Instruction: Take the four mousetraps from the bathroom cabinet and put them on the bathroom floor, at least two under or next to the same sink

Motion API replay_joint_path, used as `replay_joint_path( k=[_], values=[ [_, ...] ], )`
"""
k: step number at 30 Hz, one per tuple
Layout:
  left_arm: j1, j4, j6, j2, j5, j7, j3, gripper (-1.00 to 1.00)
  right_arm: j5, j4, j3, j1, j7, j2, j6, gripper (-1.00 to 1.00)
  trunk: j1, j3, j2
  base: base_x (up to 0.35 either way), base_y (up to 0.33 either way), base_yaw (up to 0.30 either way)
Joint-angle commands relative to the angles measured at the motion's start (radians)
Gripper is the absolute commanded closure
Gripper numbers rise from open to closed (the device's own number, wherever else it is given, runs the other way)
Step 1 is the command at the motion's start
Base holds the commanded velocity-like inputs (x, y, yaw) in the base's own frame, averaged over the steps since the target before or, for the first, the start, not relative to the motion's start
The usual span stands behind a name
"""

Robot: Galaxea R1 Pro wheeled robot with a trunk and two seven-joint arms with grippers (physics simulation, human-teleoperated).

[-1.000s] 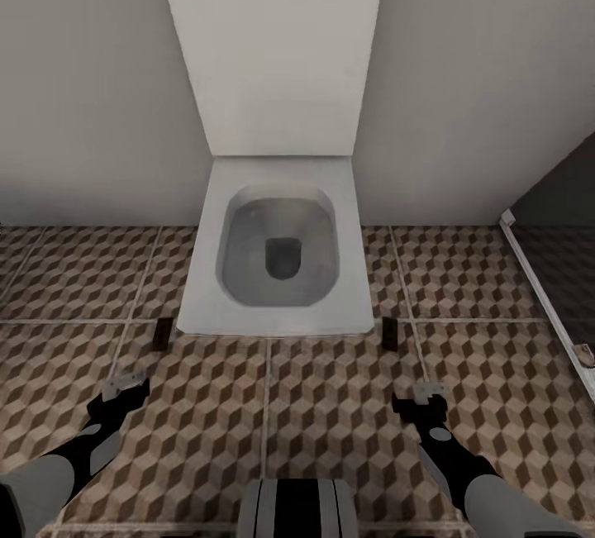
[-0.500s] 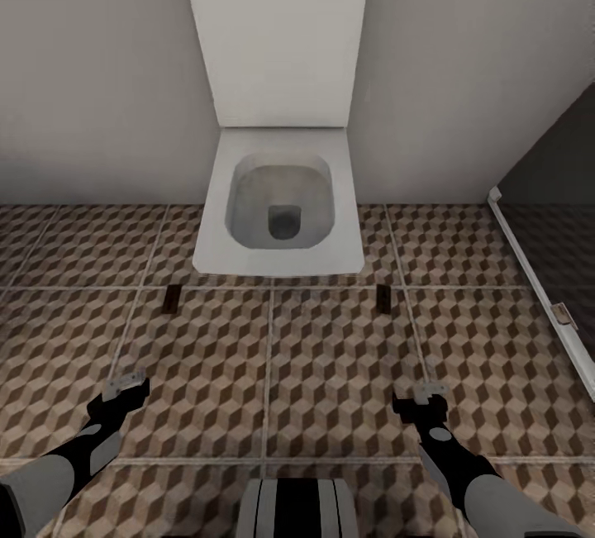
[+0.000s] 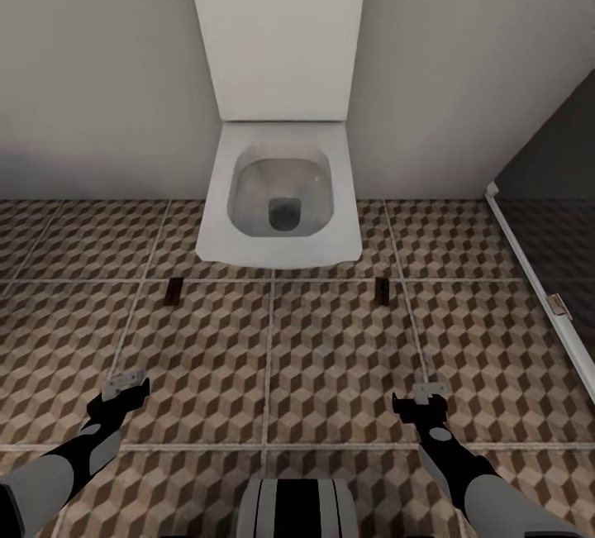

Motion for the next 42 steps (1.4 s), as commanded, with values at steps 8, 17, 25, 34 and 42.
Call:
replay_joint_path(
  k=[8, 17, 25, 34, 42],
  values=[
    [0.0, -0.002, -0.001, 0.0, 0.004, 0.006, -0.009, -1.0, 0.01, 0.001, 0.002, 0.0, -0.006, 0.0, -0.001, -1.0, -0.002, 0.011, 0.001, -0.003, 0.0, 0.0],
    [0.001, -0.002, 0.0, 0.002, 0.003, 0.008, -0.009, -1.0, 0.011, 0.001, 0.002, 0.0, -0.006, 0.0, -0.001, -1.0, -0.006, 0.046, 0.003, 0.0, 0.0, 0.0],
    [0.001, -0.002, 0.0, 0.001, 0.003, 0.008, -0.009, -1.0, 0.012, 0.001, 0.002, 0.0, -0.006, 0.0, 0.0, -1.0, -0.009, 0.077, 0.004, 0.0, 0.0, 0.0],
    [0.0, -0.002, 0.0, -0.001, 0.003, 0.01, -0.009, -1.0, 0.012, 0.001, 0.002, 0.0, -0.006, 0.0, 0.001, -1.0, -0.013, 0.112, 0.007, 0.0, 0.0, 0.0],
    [0.001, 0.001, 0.001, 0.001, 0.003, 0.01, -0.009, -1.0, 0.012, 0.001, 0.002, 0.0, -0.004, 0.0, 0.001, -1.0, -0.017, 0.143, 0.008, 0.0, 0.0, 0.0]
  ],
)
